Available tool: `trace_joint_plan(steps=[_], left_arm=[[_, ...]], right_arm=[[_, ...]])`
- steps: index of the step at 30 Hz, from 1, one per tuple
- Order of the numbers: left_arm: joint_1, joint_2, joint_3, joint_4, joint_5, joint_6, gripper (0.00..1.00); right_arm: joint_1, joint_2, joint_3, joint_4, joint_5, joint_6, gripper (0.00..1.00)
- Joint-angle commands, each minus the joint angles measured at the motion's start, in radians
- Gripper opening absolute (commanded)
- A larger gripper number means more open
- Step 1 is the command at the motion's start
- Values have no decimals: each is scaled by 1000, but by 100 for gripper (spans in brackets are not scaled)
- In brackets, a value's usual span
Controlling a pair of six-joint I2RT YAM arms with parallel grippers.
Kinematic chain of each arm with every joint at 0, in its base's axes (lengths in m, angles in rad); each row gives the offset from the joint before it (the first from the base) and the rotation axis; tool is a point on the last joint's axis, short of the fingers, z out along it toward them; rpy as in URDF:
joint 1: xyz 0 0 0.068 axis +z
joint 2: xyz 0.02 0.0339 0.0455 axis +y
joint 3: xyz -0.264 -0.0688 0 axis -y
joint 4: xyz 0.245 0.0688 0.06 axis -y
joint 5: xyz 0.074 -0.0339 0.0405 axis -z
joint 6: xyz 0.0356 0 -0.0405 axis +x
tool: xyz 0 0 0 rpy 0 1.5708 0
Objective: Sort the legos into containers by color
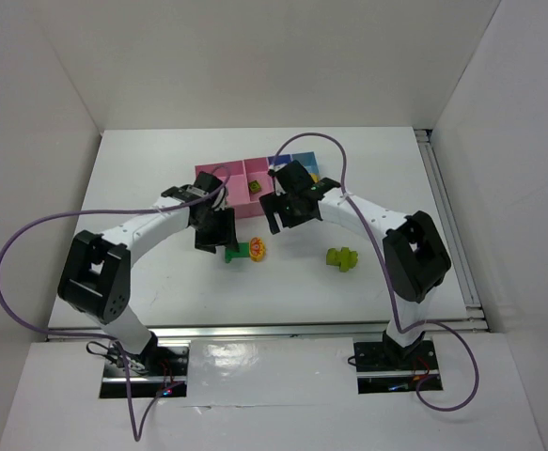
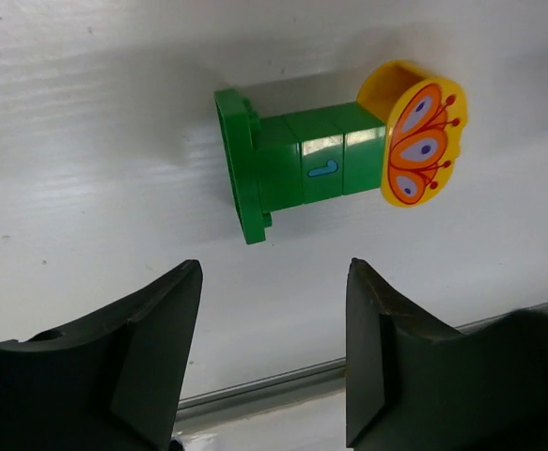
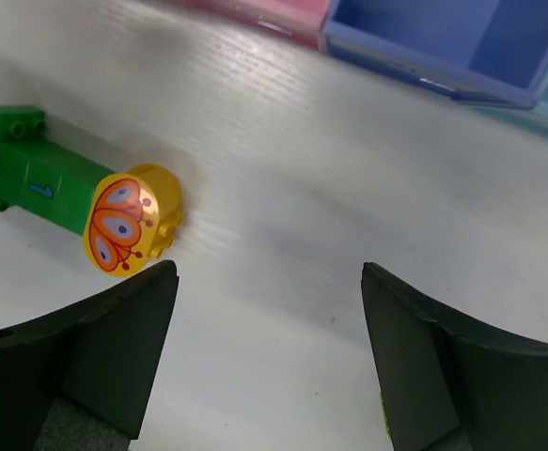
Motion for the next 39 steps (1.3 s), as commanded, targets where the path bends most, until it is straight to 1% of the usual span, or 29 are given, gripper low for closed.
trace_joint_plan(steps=[1, 3, 5, 8, 10, 11, 12, 13, 15, 17, 19, 24, 26, 32, 33, 35, 37, 38, 39], left_arm=[[-46, 29, -35, 2, -138, -49, 66], [-80, 30, -45, 11, -184, -89, 64], [-80, 30, -76, 33, -215, -113, 63], [-80, 20, -95, 80, -253, -129, 56], [-89, 34, -104, 94, -262, -129, 51], [-89, 34, -104, 105, -262, -129, 51], [-89, 43, -104, 105, -262, -129, 48], [-89, 43, -104, 114, -262, -117, 48], [-89, 43, -104, 125, -262, -106, 44], [-89, 53, -104, 136, -253, -95, 44], [-89, 65, -104, 145, -244, -75, 44], [-89, 77, -104, 185, -215, -46, 44], [-89, 86, -104, 208, -202, -31, 46], [-89, 105, -85, 237, -184, 0, 46], [-89, 114, -85, 237, -184, 0, 45], [-89, 114, -85, 246, -173, 0, 36], [-89, 114, -85, 246, -164, 0, 30], [-89, 114, -85, 246, -164, 0, 25], [-89, 114, -85, 246, -155, 0, 25]], right_arm=[[-21, -66, -18, 42, 21, 28, 86], [-32, -77, -18, 42, 21, 28, 86], [-32, -77, -18, 42, 11, 28, 86], [-41, -77, -18, 42, -12, 28, 86], [-41, -77, -27, 42, -45, 28, 86], [-41, -77, -27, 42, -67, 28, 84], [-41, -77, -27, 42, -97, 18, 84], [-41, -54, -27, 42, -166, 18, 84], [-3, -29, 6, 16, -214, -30, 83], [28, 12, 29, -8, -202, -64, 84], [66, 37, 48, -22, -182, -100, 88], [88, 90, 85, -31, -213, -120, 92], [97, 102, 85, -12, -213, -120, 94], [106, 136, 75, 56, -179, -108, 94], [106, 136, 66, 65, -179, -97, 94], [106, 145, 66, 88, -202, -88, 94], [106, 146, 55, 102, -225, -77, 94], [116, 146, 45, 120, -225, -66, 93], [116, 146, 34, 120, -237, -55, 93]])
